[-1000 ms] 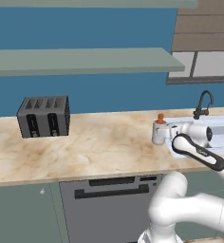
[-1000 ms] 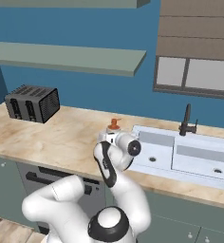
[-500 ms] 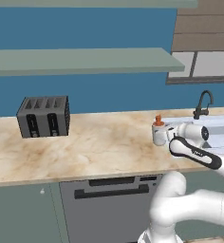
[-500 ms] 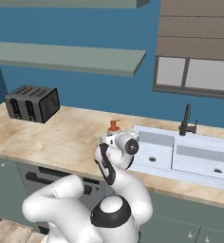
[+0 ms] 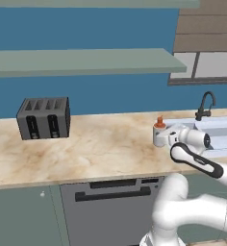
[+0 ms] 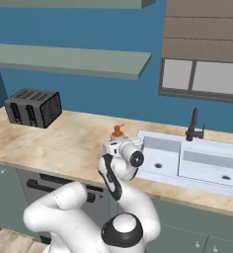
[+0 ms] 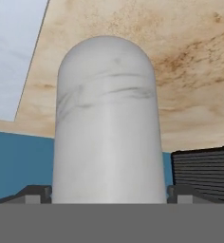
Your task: Restock the sink supplies by placing the sponge and soap dispenser on the counter and next to the sink. Make sure the soap dispenser is upright.
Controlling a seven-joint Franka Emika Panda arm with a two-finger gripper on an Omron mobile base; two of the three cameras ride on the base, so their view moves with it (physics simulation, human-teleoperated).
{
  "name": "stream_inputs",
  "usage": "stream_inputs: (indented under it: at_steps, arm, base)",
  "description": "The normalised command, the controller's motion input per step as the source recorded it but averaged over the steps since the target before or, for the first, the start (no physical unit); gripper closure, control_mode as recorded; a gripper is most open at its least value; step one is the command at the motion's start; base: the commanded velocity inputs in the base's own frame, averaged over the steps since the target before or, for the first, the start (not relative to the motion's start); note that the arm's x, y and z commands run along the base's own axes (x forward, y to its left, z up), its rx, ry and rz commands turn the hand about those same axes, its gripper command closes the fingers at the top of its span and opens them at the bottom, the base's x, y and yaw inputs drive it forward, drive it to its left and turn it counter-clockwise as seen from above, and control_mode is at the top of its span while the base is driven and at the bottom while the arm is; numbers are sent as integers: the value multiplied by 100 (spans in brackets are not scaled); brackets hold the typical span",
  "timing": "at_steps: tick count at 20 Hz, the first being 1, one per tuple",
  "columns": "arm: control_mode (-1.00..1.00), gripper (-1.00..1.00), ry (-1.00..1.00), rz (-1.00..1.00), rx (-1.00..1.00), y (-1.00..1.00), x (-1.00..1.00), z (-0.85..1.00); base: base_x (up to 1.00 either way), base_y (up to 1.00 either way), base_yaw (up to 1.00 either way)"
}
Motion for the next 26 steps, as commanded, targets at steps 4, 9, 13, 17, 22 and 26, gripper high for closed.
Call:
stream_inputs:
  at_steps: [4, 9, 13, 17, 22, 26]
  arm:
    - [-100, 100, -10, 8, -4, 0, 6, -66]
    - [-100, 100, -5, 10, -3, 0, 17, -67]
    - [-100, 100, -1, 15, 0, 0, 9, -72]
    - [-100, 100, -8, 17, 0, -2, 0, -70]
    - [-100, -100, -17, 15, -2, -1, 0, -57]
    - [-100, -100, -21, 12, -1, -3, -7, -19]
  base:
    - [0, 0, 0]
    - [0, 0, 0]
    - [0, 0, 0]
    - [0, 0, 0]
    - [0, 0, 0]
    - [0, 0, 0]
